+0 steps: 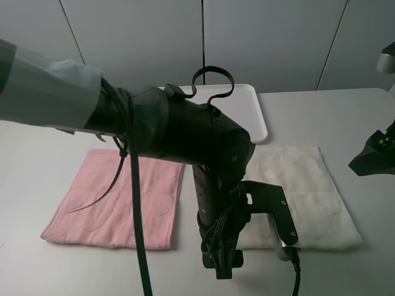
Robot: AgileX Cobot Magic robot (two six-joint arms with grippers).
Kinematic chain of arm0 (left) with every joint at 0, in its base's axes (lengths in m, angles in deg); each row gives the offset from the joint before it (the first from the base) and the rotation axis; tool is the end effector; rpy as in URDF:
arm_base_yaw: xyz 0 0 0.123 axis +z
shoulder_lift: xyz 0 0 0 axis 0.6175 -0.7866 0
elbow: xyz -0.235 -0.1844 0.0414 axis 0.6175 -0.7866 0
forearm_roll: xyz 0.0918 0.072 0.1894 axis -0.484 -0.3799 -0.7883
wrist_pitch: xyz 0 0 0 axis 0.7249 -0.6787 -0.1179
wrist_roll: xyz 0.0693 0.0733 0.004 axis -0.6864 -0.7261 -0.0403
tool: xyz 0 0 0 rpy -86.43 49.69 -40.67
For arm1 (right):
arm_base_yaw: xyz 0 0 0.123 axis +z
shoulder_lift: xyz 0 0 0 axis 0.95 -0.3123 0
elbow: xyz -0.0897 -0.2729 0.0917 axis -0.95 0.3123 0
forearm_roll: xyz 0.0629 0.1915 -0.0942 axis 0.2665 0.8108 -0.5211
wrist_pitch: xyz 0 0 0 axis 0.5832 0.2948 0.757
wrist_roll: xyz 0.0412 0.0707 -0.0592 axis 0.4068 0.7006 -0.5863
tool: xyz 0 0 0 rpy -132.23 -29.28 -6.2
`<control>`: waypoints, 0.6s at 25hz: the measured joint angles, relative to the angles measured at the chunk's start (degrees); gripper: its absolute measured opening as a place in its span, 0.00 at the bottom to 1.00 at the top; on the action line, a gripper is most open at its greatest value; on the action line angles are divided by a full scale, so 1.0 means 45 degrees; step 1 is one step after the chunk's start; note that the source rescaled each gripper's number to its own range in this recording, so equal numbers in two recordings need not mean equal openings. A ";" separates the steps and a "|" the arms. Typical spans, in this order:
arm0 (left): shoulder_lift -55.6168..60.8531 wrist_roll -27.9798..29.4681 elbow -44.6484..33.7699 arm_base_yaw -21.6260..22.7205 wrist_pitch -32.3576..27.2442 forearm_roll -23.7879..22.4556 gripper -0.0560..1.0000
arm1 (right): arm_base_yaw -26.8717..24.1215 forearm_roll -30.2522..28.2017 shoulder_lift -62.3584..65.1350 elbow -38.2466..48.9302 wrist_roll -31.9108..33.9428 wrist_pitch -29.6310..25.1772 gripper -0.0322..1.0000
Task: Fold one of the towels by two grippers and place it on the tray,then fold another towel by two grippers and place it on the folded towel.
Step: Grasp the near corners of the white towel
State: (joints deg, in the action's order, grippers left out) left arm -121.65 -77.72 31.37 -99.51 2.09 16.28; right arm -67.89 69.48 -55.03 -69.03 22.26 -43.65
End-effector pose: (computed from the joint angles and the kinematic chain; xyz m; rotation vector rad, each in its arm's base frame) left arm 0.1795 -0.3433 0.1375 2.1646 2.2144 -0.1302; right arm 0.1592 0.0209 0.2728 -0.8798 2.6675 0.0273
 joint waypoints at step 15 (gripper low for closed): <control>-0.0848 0.0122 0.0562 -0.0314 -0.0785 -0.0513 1.00 | 0.0000 -0.1420 -0.0020 0.0965 -0.3181 0.0056 1.00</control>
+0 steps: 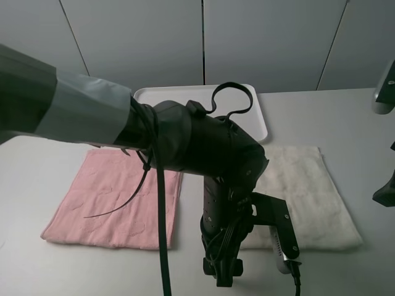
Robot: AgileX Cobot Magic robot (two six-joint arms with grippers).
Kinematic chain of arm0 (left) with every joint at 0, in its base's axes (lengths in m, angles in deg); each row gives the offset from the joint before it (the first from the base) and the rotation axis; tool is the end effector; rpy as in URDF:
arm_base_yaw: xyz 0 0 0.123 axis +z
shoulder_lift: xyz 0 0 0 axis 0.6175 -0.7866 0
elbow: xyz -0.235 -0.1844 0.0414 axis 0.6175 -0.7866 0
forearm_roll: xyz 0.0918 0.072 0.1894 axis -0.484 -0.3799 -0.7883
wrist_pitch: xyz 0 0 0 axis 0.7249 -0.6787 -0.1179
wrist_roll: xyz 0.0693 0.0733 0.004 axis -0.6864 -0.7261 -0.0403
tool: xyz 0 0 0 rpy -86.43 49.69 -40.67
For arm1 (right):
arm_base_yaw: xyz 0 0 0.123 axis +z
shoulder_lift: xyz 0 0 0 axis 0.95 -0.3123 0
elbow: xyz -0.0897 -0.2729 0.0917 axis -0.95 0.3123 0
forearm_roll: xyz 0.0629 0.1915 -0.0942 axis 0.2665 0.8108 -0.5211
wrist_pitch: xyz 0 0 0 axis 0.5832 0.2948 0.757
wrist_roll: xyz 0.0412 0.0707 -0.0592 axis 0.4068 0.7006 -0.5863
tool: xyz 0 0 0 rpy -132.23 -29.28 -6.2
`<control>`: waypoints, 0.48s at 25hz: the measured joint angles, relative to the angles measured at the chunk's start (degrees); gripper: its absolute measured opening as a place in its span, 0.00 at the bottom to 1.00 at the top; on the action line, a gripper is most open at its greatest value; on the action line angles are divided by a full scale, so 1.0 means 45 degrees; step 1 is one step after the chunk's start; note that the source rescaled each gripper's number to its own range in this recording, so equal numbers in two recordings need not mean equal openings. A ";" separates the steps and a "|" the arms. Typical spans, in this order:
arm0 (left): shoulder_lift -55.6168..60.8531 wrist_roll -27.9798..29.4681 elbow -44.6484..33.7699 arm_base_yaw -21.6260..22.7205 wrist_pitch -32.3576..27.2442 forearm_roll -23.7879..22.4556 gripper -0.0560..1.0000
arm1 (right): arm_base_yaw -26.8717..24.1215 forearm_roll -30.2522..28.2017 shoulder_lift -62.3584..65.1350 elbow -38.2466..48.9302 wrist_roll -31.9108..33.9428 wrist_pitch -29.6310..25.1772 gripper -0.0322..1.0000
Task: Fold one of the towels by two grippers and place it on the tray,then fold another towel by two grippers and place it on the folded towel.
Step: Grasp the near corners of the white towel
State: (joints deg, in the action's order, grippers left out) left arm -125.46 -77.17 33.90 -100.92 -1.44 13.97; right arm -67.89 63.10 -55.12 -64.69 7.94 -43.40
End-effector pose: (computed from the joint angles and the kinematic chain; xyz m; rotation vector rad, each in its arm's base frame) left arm 0.1752 -0.3496 0.1197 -2.2199 -2.1781 0.0500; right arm 0.1491 0.0111 0.2536 -1.3152 2.5987 -0.1262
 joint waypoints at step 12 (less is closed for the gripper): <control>-0.0027 0.0000 0.0063 0.0000 -0.0091 0.0000 1.00 | 0.0000 0.0228 -0.1584 0.1786 -0.3743 0.0878 1.00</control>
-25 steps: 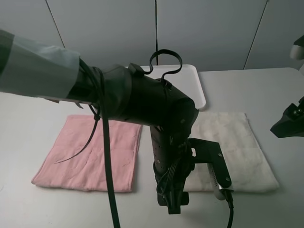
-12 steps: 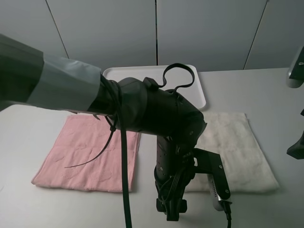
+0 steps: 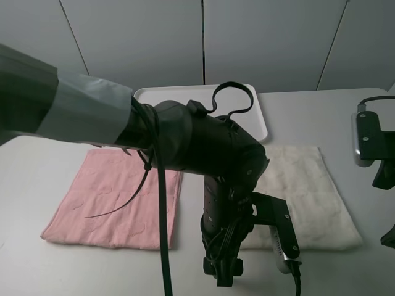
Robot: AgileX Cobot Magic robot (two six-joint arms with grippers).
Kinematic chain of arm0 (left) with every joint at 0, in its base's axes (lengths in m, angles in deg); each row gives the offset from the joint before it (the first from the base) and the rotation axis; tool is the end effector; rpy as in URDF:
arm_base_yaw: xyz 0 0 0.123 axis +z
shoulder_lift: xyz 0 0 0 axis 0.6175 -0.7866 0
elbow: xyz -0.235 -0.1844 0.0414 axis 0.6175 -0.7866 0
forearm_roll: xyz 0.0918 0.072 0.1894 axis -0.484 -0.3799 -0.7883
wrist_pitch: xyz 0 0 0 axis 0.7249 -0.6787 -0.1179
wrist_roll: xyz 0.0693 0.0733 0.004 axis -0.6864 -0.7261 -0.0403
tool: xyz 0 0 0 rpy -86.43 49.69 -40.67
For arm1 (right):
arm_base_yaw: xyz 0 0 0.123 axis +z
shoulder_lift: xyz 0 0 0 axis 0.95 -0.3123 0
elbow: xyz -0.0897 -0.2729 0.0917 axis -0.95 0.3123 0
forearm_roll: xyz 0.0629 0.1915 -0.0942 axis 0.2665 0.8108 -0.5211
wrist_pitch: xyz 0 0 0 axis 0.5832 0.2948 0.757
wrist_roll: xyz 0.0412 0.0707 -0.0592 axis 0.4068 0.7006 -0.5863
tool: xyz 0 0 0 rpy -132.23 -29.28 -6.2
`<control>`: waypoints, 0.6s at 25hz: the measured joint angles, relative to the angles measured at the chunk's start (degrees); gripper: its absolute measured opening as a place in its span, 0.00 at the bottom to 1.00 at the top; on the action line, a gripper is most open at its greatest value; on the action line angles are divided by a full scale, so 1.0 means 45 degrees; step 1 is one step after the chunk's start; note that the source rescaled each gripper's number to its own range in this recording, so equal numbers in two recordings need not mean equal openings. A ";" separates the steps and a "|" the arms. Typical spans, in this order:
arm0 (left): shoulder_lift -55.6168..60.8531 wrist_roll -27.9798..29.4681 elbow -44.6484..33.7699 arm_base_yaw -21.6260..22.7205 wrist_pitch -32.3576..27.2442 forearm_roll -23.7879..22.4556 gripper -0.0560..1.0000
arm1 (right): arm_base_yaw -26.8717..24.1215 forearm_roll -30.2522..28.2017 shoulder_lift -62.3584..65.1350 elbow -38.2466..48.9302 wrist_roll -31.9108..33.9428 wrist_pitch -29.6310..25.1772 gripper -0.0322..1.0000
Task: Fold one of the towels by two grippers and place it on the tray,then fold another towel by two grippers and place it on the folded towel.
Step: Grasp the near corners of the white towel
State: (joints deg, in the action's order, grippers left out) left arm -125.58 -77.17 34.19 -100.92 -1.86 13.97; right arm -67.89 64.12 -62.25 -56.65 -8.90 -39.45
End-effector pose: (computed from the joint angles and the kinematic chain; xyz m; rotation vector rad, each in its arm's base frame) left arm 0.1754 -0.3500 0.1198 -2.2171 -2.1749 0.0483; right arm 0.1429 0.0120 0.2056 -1.7684 2.5345 -0.0078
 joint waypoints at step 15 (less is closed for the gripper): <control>0.0000 0.0000 0.0010 0.0000 -0.0009 0.0000 1.00 | 0.0000 0.0776 -0.0764 0.2232 -0.3300 0.3226 1.00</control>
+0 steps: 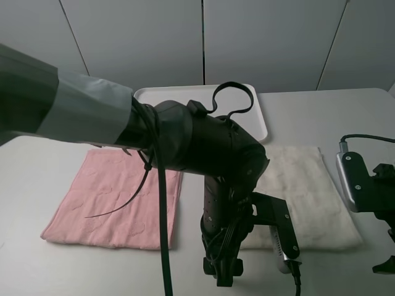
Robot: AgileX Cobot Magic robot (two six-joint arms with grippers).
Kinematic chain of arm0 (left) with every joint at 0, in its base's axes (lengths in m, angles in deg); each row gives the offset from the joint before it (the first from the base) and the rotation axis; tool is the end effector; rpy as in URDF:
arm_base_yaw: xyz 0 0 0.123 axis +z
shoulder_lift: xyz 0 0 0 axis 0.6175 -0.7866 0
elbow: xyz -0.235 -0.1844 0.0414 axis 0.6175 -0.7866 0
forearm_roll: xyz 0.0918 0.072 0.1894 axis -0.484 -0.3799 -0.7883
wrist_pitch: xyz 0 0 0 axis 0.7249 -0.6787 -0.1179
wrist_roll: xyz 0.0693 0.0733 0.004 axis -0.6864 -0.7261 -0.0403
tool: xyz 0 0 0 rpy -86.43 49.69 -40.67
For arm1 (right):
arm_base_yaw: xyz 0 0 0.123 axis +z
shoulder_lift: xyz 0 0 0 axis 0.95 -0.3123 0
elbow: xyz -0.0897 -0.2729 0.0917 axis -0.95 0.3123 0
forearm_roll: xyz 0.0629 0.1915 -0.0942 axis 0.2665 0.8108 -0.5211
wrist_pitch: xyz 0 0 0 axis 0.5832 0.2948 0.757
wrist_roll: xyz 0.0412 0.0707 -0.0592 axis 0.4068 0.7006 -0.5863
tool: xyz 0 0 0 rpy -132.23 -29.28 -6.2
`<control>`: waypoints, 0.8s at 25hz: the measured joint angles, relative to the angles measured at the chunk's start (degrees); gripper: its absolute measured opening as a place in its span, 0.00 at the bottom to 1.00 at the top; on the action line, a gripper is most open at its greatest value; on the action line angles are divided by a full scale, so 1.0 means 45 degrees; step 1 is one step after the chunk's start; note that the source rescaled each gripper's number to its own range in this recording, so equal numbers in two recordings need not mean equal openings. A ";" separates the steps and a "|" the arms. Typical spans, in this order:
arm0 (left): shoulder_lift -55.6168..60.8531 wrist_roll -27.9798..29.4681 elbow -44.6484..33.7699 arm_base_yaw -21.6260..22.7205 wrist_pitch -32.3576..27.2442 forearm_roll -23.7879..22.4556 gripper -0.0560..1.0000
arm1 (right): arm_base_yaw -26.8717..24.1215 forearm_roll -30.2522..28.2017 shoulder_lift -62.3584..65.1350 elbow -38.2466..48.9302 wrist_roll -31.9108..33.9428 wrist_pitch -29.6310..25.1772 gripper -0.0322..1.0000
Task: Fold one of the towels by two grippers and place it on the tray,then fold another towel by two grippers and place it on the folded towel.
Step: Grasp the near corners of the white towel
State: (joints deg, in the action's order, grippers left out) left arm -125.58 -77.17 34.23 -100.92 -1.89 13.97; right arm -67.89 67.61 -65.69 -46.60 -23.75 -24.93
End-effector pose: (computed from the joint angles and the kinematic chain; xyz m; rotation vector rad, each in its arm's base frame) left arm 0.1754 -0.3501 0.1199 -2.2172 -2.1750 0.0484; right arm 0.1309 0.0142 0.1670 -1.9980 2.3141 0.0034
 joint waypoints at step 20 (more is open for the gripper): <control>0.0000 0.0000 0.0000 0.0000 -0.0030 -0.0196 1.00 | 0.1544 -0.1378 -0.2925 0.0028 0.1079 0.1787 1.00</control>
State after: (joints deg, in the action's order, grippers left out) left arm -125.58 -77.17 34.23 -100.92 -2.03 13.09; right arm -60.94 61.41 -78.85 -46.48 -18.89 -16.89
